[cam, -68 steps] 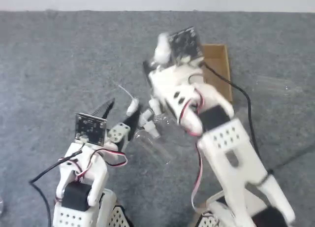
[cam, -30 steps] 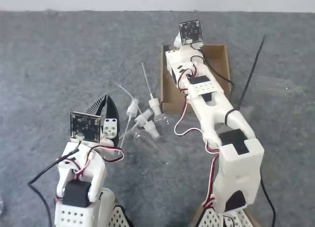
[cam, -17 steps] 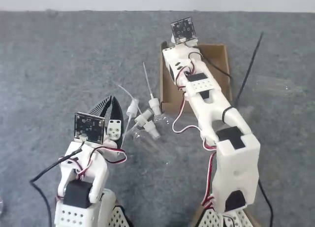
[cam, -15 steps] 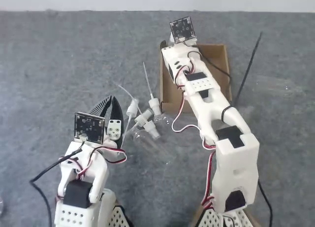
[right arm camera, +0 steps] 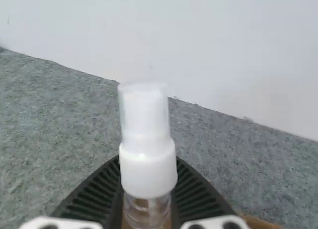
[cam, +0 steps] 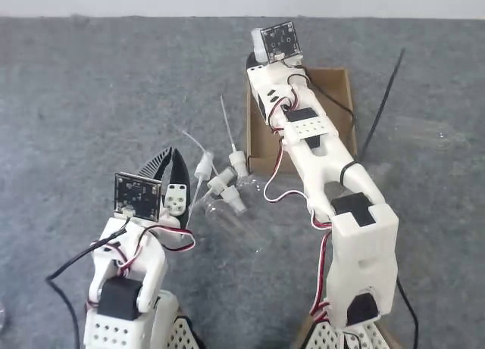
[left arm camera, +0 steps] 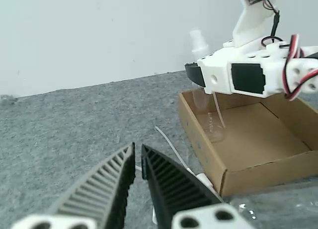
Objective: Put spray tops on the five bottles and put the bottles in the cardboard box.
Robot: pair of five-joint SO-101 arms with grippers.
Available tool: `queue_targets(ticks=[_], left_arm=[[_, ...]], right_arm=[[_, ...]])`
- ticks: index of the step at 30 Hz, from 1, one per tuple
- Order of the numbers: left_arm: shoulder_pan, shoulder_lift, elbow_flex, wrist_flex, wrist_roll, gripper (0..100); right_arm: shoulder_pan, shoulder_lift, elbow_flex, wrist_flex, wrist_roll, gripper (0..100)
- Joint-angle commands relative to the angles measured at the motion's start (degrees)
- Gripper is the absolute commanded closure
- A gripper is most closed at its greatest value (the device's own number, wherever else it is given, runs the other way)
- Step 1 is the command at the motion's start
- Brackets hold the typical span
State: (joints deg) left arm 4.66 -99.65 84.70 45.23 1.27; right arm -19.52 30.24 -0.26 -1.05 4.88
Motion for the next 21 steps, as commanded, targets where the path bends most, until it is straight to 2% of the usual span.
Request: queue_targets(ticks=[1, 4, 9, 21], left_arm=[[-0.2, 0.2, -0.2, 0.1, 0.6, 99], [-0.2, 0.2, -0.2, 0.1, 0.6, 99], [-0.2, 0.2, -0.2, 0.1, 0.5, 99], [-0.1, 0.2, -0.2, 0.1, 0.4, 99]], right_arm=[[-0.1, -0.2, -1.8, 1.9, 0.4, 99.0], [-0.3, 0.0, -1.8, 1.9, 0.3, 99.1], [0.3, -0.2, -1.8, 1.9, -7.1, 99.1], [-0.5, -0.3, 0.2, 1.5, -6.9, 98.7]])
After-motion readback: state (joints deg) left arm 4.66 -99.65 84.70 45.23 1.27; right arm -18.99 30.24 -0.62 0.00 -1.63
